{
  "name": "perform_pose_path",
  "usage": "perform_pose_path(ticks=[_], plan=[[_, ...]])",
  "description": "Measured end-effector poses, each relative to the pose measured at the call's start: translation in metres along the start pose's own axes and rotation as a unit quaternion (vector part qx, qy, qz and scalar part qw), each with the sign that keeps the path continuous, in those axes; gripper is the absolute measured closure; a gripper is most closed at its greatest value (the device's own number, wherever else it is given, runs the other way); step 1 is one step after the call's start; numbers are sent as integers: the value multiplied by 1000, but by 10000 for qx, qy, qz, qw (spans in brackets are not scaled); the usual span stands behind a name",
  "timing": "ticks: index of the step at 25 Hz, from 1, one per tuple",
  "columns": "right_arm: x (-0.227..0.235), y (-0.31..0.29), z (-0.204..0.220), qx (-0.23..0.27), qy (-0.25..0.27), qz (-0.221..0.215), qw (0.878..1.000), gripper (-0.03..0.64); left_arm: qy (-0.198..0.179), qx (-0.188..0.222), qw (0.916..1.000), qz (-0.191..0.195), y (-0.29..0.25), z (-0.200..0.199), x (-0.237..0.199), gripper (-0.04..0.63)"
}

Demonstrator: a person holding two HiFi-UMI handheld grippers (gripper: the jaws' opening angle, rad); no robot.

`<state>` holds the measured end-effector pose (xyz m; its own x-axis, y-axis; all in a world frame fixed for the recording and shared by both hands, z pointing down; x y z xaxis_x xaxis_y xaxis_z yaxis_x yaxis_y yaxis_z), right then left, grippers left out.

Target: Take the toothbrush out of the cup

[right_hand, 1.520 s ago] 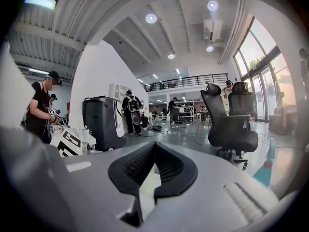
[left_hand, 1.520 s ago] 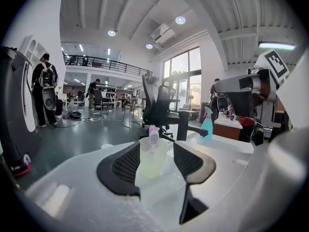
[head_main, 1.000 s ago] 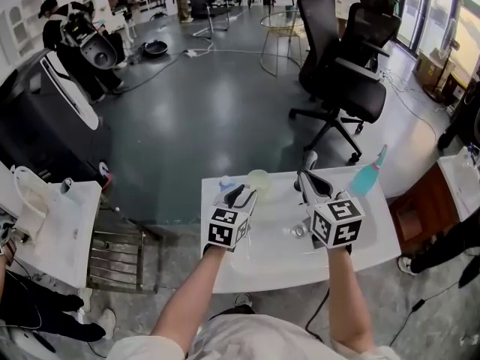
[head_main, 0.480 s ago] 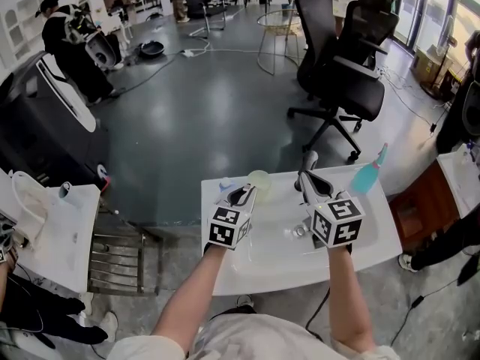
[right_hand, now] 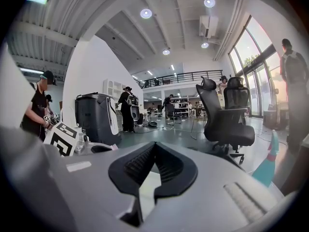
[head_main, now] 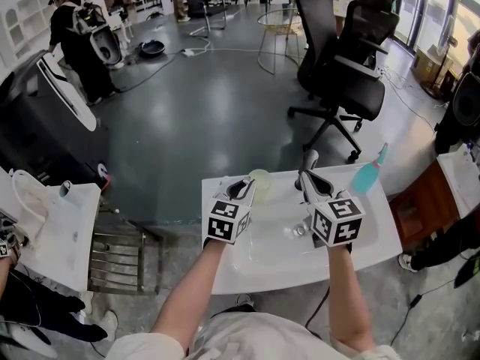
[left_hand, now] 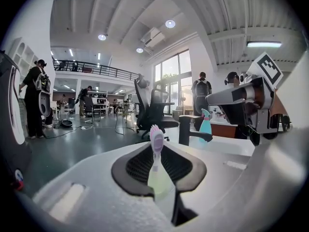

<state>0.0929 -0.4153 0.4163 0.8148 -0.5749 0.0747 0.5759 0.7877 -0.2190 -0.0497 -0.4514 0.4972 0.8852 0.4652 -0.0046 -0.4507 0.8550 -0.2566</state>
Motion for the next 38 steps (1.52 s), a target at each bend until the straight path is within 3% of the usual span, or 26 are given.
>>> perform_pose_path(ticks=[38], plan=[[-11, 30, -16, 241, 63, -388, 9989, 614, -418, 941, 9936, -458, 47, -104, 14, 548]])
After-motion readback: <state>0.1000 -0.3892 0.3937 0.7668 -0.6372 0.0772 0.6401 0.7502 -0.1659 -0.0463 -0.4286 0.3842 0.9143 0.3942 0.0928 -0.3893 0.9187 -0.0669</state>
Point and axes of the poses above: the fingertips, and each gripper's own axes: y backward along the fingers, x to its right, z out of its underside, the point moved 2 cm from there along y, backward along the fingers, and after that the axes turned 11 degrees about -z, right-handed, at the moved point
